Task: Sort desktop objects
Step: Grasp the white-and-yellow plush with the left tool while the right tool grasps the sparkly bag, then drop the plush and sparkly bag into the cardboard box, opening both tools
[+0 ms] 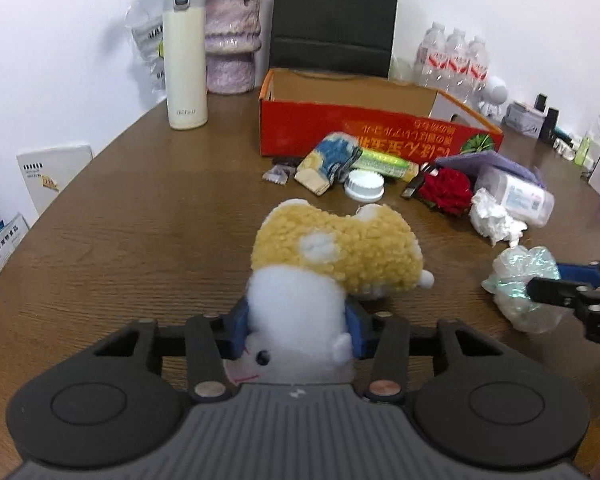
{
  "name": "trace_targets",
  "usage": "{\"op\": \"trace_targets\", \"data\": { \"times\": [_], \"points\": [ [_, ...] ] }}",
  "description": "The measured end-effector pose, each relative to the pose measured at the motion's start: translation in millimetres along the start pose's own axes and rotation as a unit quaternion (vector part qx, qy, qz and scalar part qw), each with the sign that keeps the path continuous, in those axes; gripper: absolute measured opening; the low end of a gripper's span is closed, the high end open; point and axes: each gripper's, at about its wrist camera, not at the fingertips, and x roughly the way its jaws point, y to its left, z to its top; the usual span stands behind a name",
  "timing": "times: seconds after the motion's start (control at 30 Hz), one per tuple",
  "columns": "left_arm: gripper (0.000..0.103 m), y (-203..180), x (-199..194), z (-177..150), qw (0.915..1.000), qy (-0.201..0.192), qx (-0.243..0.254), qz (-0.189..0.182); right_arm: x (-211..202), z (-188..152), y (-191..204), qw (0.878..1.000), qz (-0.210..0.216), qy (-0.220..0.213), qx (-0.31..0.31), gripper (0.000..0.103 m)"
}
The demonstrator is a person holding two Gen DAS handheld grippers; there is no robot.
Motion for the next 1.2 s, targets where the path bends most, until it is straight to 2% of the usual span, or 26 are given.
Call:
{"op": "trace_targets", "data": {
  "times": [0.13,0.3,0.37,0.43,0.53,0.57,0.67,0.7,0.77,0.83,0.87,0.93,1.0,1.13,1.2],
  "points": [
    [0.046,-11.0,-26.1,5.2,0.9991,-0.037,0.02,-0.009,-6.0,3.4,-2.0,0.999,0.007,-0.026,0.017,0.017],
    [0.046,-12.9,-37.5,46.5,0.9952,-0.094,0.02,-0.023,-30.1,23.4,-22.8,0.993,0.037,-0.095,0.06,0.017],
    [0.046,-13.7,-26.4,77.1,0.9934,-0.109,0.019,-0.028,-37.4,40.0,-33.0,0.989,0.04,-0.127,0.071,0.017],
    [0.046,-17.1,-6.4,114.4,0.9921,-0.122,0.021,-0.022,-36.2,65.9,-44.2,0.987,0.018,-0.149,0.063,0.017],
    [0.046,-23.2,45.9,181.7,0.9935,-0.113,0.011,-0.014,-19.1,119.7,-71.5,0.983,-0.009,-0.173,0.063,0.018],
    [0.046,-24.5,64.2,198.5,0.9939,-0.109,0.012,-0.001,-7.9,137.0,-81.6,0.982,-0.017,-0.178,0.065,0.019],
    [0.046,-25.0,138.0,246.8,0.9975,-0.057,0.024,0.035,49.1,192.3,-118.6,0.986,-0.027,-0.144,0.084,0.019],
    [0.046,-23.7,164.9,258.2,0.9988,-0.024,0.024,0.034,73.4,208.8,-131.7,0.988,-0.03,-0.122,0.093,0.019],
    [0.046,-20.5,202.9,266.9,0.9989,0.024,0.018,0.036,122.0,235.6,-145.9,0.99,-0.052,-0.078,0.107,0.019],
    [0.046,-23.7,233.0,269.1,0.9947,0.059,0.037,0.075,167.8,250.5,-157.4,0.989,-0.073,-0.029,0.122,0.019],
    [0.047,-27.5,241.4,269.4,0.9924,0.067,0.052,0.089,190.7,256.1,-164.8,0.988,-0.076,-0.004,0.135,0.019],
    [0.048,-34.7,252.4,269.3,0.989,0.079,0.085,0.091,223.2,257.1,-169.7,0.986,-0.078,0.037,0.142,0.019],
    [0.048,-34.2,263.1,270.0,0.9879,0.098,0.084,0.086,252.8,259.8,-168.1,0.985,-0.095,0.073,0.126,0.019],
    [0.05,-32.8,274.5,269.6,0.9842,0.123,0.084,0.097,283.1,256.8,-156.1,0.981,-0.14,0.115,0.073,0.021],
    [0.056,-30.7,278.9,272.6,0.9831,0.135,0.082,0.094,294.5,259.5,-156.7,0.978,-0.154,0.132,0.052,0.025]
  ]
}}
